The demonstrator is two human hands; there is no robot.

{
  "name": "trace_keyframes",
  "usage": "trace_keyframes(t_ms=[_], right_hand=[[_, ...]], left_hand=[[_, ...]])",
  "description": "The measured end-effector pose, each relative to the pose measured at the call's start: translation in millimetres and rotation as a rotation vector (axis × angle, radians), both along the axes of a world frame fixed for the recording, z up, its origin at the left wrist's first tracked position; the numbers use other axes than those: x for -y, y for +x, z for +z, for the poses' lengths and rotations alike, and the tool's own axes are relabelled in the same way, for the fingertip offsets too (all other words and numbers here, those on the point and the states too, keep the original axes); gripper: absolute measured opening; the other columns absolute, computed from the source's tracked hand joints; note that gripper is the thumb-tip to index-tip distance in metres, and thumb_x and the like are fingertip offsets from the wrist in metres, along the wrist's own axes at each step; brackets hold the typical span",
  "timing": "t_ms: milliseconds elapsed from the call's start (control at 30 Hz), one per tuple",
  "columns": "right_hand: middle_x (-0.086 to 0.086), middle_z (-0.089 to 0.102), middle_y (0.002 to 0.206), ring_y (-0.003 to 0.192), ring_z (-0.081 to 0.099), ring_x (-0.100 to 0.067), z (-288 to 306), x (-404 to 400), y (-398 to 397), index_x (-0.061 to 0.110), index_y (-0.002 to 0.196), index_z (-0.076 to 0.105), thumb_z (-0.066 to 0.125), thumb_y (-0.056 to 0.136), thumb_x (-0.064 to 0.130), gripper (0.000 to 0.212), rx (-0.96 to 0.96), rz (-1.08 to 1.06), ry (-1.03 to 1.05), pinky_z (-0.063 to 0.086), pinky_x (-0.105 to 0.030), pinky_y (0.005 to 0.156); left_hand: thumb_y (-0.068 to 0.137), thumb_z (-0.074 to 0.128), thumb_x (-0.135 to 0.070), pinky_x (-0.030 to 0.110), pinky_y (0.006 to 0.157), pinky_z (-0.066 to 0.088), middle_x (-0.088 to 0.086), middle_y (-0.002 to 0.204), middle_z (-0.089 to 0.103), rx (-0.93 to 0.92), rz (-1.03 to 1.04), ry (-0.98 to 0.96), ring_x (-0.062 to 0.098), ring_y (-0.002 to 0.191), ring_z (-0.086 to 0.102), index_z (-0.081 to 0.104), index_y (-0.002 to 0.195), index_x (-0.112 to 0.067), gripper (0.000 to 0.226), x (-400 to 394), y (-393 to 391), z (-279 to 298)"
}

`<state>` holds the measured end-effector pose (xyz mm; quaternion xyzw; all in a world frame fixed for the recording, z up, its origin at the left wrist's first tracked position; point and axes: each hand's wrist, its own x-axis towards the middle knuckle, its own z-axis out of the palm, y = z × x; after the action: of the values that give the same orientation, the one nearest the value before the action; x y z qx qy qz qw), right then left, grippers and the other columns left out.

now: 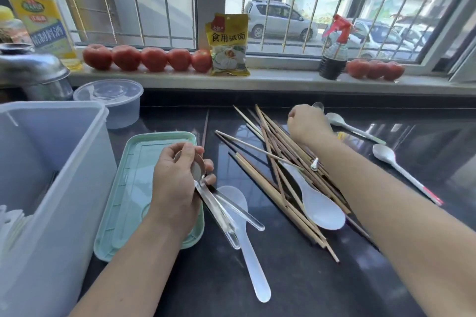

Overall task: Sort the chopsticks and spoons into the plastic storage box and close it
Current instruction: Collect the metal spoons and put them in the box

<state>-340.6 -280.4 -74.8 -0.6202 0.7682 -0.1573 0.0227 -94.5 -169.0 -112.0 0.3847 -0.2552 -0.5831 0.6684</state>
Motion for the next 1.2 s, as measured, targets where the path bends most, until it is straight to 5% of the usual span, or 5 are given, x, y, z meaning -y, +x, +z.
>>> trace_keyframes(t_ms=[100,300,633,1000,1200], right_hand=[[-0.014,0.065,0.111,0.105,0.059,-0.035,-27.1,41.8,-45.8,0.011,0.117,0.065,0.056,0.091,0.017,0.029,-0.364,-0.137,0.239,0.040,-0.039,0.075],[-0.020,0.066,0.108,0.101,0.063,-0.040,-35.0,43.8,-34.4,0.004,0.117,0.058,0.059,0.090,0.003,0.026,-0.316,-0.086,0.016,0.048,-0.041,0.074],[-0.002,0.068,0.097,0.071,0.071,-0.016,14.7,-84.4,37.5,0.021,0.112,0.067,0.059,0.097,0.002,0.025,0.727,0.264,-0.076,0.059,-0.029,0.062],[-0.013,0.070,0.092,0.058,0.068,-0.015,-22.8,-138.1,84.1,0.017,0.120,0.071,0.059,0.096,-0.001,0.032,0.930,0.277,0.046,0.050,-0.024,0.048],[-0.011,0.072,0.077,0.064,0.068,-0.016,-19.6,-143.0,77.5,0.010,0.110,0.075,0.058,0.097,-0.005,0.026,1.074,0.309,0.266,0.057,-0.022,0.066]], left_hand=[[0.108,0.046,-0.012,0.029,0.048,0.049,0.005,0.085,0.069,0.000,-0.034,0.038,0.019,0.067,0.066,0.055,0.105,-0.012,0.009,0.0,-1.3,-1.8],[0.108,0.048,-0.014,0.028,0.045,0.040,0.004,0.076,0.056,-0.037,-0.056,0.073,0.015,0.058,0.052,0.065,0.098,-0.011,0.020,4.3,3.2,-2.2],[0.103,0.057,-0.040,0.026,0.041,0.040,0.002,0.058,0.055,-0.042,0.066,0.139,0.014,0.048,0.052,0.056,0.078,-0.008,0.040,-5.4,3.5,12.3],[0.105,0.043,0.002,0.029,0.084,0.060,0.012,0.112,0.075,-0.241,0.004,-0.115,0.022,0.105,0.072,0.065,0.111,-0.010,0.026,-2.4,23.4,17.4],[0.103,0.043,0.008,0.032,0.101,0.046,0.004,0.132,0.070,0.154,-0.247,-0.309,0.010,0.126,0.060,0.071,0.112,-0.014,0.037,-7.6,21.3,13.9]])
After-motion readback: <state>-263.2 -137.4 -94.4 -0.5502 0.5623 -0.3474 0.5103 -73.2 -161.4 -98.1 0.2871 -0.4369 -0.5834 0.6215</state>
